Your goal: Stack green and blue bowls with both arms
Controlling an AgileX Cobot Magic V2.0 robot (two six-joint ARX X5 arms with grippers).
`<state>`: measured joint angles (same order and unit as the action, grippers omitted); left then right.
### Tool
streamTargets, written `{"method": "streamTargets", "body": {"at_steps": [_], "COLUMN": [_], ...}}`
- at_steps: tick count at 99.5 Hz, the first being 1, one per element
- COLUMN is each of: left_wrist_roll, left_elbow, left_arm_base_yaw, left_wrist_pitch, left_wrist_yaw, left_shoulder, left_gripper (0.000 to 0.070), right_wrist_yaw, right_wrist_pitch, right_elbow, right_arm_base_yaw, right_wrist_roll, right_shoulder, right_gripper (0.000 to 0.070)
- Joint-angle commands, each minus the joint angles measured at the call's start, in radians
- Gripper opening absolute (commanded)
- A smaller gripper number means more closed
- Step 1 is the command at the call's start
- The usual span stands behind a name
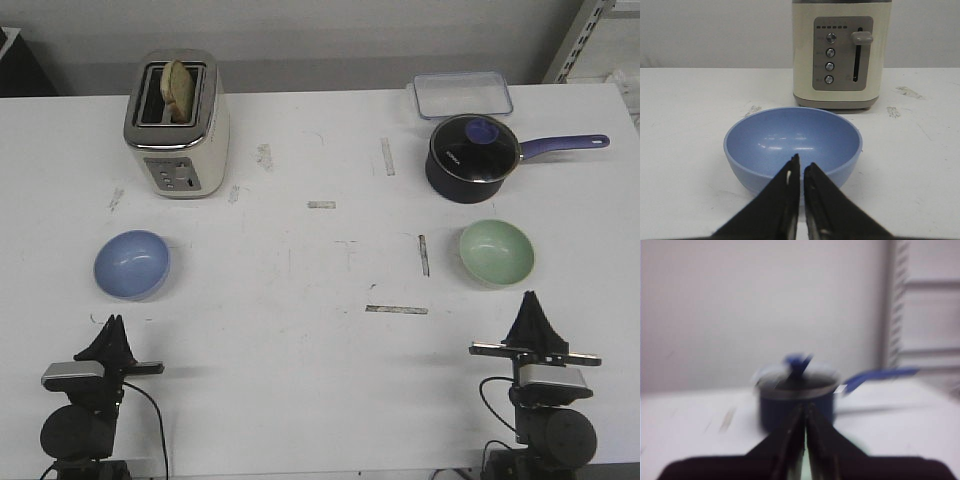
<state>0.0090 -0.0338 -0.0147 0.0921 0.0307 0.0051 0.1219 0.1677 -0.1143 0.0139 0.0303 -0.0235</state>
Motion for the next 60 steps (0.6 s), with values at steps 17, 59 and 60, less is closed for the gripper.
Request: {"method": "streamTargets", "body": {"at_steps": [17,59,60], "left_wrist_roll": [-0.002,-0.002,-0.002], "left_elbow": [0.021,0.021,0.021], "left_arm_base_yaw": [0.0,0.0,0.0], "left_wrist_pitch": [-0.012,-0.019,-0.019], "left_wrist_yaw": [0.002,0.002,0.002], "left_shoulder": [-0.001,-0.001,-0.001], "left_gripper": [0.0002,0.0002,0.0002], "right_wrist_yaw": [0.009,-0.17,-0.177], "right_wrist_pitch": [-0.194,-0.711,-0.72], "right_elbow": [-0.398,-1.036,-1.044], "right_arm_base_yaw": [0.0,-0.072,-0.078], "right_wrist_roll": [-0.009,-0.023,-0.027], "right_shoulder": [-0.278,-0.959,-0.97], "right_gripper": [0.0,0.0395,0.0405]}}
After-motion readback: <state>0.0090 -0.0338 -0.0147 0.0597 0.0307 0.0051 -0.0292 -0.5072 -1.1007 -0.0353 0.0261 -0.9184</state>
